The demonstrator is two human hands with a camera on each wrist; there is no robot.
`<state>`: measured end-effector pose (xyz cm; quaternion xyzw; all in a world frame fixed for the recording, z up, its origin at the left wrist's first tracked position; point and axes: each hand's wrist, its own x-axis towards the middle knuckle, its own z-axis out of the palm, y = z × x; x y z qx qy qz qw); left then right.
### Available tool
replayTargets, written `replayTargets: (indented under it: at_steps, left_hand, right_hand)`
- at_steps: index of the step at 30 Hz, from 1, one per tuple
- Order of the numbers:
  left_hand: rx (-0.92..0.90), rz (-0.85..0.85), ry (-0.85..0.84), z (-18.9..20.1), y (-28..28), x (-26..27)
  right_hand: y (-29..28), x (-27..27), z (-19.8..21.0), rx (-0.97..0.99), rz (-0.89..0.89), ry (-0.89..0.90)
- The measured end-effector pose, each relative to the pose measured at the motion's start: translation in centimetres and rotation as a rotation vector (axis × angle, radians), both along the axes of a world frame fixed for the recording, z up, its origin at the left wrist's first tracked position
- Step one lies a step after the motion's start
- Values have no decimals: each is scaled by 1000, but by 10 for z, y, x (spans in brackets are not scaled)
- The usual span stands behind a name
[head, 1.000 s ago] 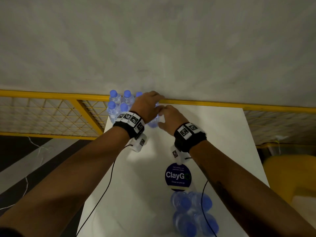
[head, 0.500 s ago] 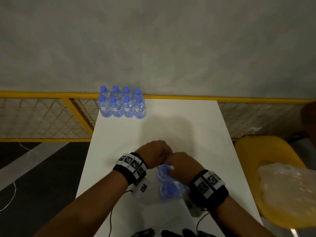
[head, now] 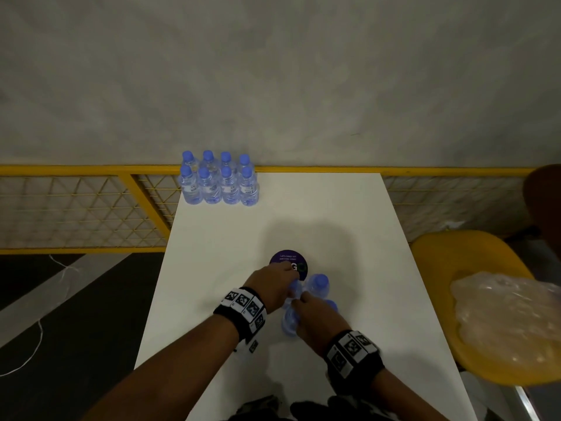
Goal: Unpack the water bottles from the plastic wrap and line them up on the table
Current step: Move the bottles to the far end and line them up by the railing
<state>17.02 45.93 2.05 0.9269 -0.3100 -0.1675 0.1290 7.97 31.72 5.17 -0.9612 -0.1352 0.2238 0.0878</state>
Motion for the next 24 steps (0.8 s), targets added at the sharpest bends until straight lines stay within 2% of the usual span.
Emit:
replayTargets:
  at_steps: [5,9,13,17,21,24]
  left_hand:
    - [13,54,-17,7,-5,24]
    - [38,98,-83,32,-4,73]
    - [11,138,-179,50,-1,144]
    - [86,146,-250,58,-2,227]
    - [116,202,-293,56,3,299]
    - [109,236,-250,43,9,342]
  right_hand:
    - [0,12,3,144,-84,-14]
    - [-2,44,22,254,-135,-83]
    - [-2,106,48,252,-129,-143]
    - [-3,177,63,284,-157,-165]
    - [2,252,60,289,-238,-180]
    - [7,302,46,285,-261,-145]
